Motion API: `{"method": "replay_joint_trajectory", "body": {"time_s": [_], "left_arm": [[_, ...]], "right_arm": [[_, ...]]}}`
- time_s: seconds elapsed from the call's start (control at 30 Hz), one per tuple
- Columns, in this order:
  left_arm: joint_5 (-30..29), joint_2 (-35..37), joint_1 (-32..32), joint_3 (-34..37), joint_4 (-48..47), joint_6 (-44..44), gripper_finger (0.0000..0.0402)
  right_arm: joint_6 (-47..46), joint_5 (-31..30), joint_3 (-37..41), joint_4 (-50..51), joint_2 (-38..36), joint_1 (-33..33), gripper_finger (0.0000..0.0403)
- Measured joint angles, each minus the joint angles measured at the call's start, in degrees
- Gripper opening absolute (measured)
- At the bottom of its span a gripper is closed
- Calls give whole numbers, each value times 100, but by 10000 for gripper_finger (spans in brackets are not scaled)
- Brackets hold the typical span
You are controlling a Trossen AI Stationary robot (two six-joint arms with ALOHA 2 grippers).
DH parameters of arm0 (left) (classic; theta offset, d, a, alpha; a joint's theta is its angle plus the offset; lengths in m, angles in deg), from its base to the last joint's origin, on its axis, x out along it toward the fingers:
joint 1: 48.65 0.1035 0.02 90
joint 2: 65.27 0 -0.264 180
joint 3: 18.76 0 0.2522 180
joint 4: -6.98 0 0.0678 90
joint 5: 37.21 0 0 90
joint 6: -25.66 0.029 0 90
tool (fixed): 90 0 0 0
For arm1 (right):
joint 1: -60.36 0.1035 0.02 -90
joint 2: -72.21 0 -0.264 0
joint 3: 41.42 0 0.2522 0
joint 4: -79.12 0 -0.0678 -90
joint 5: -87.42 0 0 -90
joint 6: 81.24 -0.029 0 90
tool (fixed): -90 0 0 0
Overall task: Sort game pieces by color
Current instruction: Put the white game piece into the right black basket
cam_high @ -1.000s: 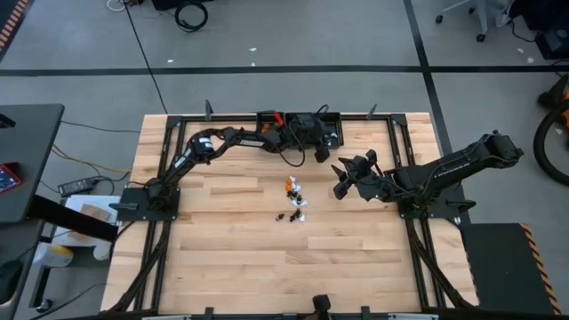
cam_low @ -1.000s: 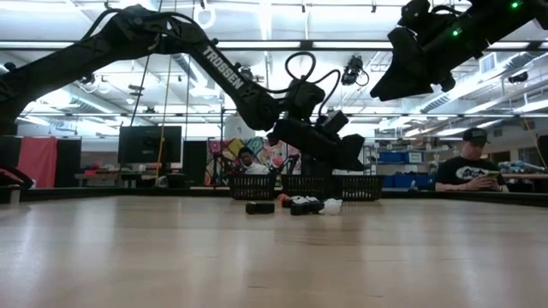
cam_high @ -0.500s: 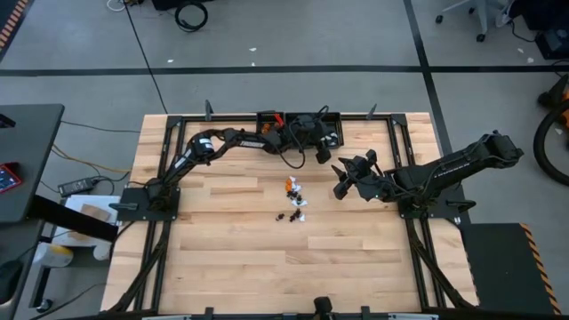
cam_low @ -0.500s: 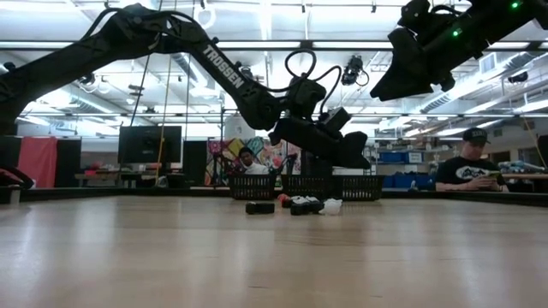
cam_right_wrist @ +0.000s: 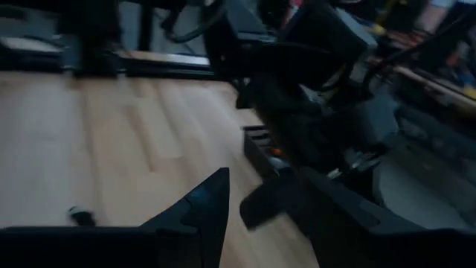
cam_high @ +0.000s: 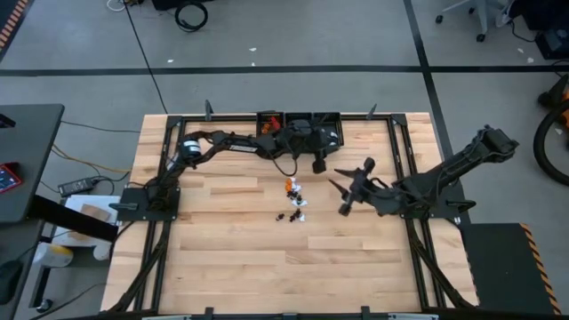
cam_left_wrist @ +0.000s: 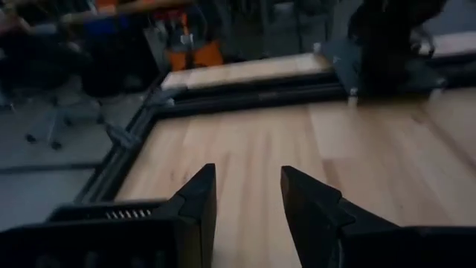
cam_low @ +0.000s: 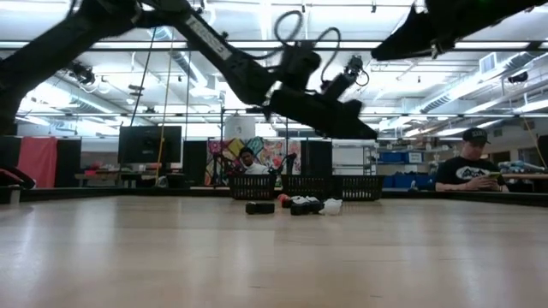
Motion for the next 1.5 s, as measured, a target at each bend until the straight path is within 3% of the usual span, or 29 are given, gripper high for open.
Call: {"method": "replay_joint_trajectory", "body": {"time_s": [0.1,0.3,0.5,0.77,1.07,1.37,1.5], "left_arm": [[30,535,-89,847,487,166,130],[73,1649,-464,2581,1009,658,130],[41,2701,-829,4147,950,560,130],[-329,4093,-1107,5662,908,-207,130],[-739,5002,-1171,6632,884,-738,130],[-844,5338,-1128,6941,833,-748,130],[-849,5348,-1128,6960,759,-754,130]], "right_arm": [[135,358,0,-12,11,118,165],[-51,1864,0,-138,261,-331,165],[3,2674,0,-687,1221,-973,165],[54,3827,-4,-1847,2468,-1360,165],[6,4066,74,-2591,3513,-1487,169],[157,4627,737,-4514,4119,-1948,214],[228,4997,787,-4704,4337,-2133,223]]}}
